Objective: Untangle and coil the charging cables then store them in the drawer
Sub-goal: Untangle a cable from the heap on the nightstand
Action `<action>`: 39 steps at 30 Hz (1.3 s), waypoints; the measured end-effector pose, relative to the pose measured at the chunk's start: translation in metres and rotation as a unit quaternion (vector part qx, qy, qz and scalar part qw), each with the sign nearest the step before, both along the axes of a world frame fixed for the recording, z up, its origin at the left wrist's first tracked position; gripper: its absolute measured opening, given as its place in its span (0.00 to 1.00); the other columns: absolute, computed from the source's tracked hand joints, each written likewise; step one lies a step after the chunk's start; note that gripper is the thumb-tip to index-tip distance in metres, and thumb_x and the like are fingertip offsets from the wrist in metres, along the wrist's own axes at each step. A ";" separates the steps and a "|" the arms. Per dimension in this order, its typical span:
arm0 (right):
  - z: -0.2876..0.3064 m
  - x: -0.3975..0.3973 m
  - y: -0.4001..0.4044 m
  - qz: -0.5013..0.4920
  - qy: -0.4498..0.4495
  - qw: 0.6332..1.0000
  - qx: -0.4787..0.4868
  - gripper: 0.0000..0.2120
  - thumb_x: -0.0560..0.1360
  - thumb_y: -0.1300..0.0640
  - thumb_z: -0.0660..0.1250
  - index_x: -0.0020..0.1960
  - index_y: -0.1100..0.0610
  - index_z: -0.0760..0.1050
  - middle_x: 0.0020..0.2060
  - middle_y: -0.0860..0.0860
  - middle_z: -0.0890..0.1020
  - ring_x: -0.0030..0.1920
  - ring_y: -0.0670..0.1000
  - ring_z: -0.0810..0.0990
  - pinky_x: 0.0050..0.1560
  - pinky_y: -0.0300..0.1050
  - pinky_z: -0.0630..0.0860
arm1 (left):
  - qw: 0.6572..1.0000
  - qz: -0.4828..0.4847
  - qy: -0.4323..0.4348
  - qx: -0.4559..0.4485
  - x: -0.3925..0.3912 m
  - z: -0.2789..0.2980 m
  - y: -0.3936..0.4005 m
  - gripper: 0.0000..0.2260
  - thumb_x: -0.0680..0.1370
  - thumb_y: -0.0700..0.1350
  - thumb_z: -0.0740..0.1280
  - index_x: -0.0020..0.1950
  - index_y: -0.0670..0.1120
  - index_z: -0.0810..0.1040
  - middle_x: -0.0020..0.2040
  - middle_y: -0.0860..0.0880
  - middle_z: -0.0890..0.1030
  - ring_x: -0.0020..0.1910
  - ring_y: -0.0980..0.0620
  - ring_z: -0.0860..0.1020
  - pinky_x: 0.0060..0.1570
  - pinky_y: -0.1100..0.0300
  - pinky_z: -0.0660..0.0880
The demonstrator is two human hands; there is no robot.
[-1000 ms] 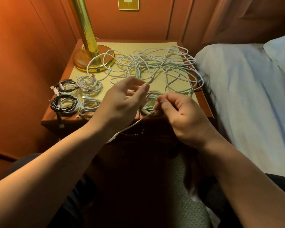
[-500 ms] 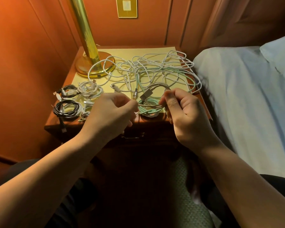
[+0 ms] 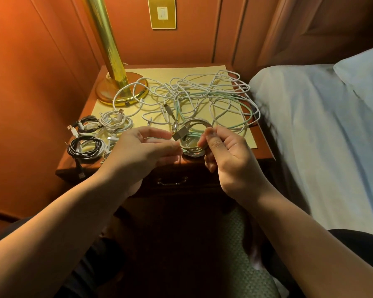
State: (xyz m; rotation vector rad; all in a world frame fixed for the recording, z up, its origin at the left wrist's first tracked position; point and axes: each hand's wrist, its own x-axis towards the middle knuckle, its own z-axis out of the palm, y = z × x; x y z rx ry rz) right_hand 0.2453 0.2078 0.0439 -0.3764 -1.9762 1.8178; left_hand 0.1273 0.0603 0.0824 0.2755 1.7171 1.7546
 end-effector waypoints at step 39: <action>-0.002 -0.017 -0.010 0.042 -0.105 0.964 -0.242 0.17 0.88 0.54 0.55 0.49 0.60 0.78 0.30 0.50 0.69 0.28 0.46 0.67 0.30 0.39 0.68 | 0.954 -0.262 -0.112 0.097 -0.014 -0.015 -0.002 0.22 0.70 0.30 0.68 0.62 0.43 0.81 0.58 0.42 0.82 0.58 0.44 0.81 0.64 0.45 0.76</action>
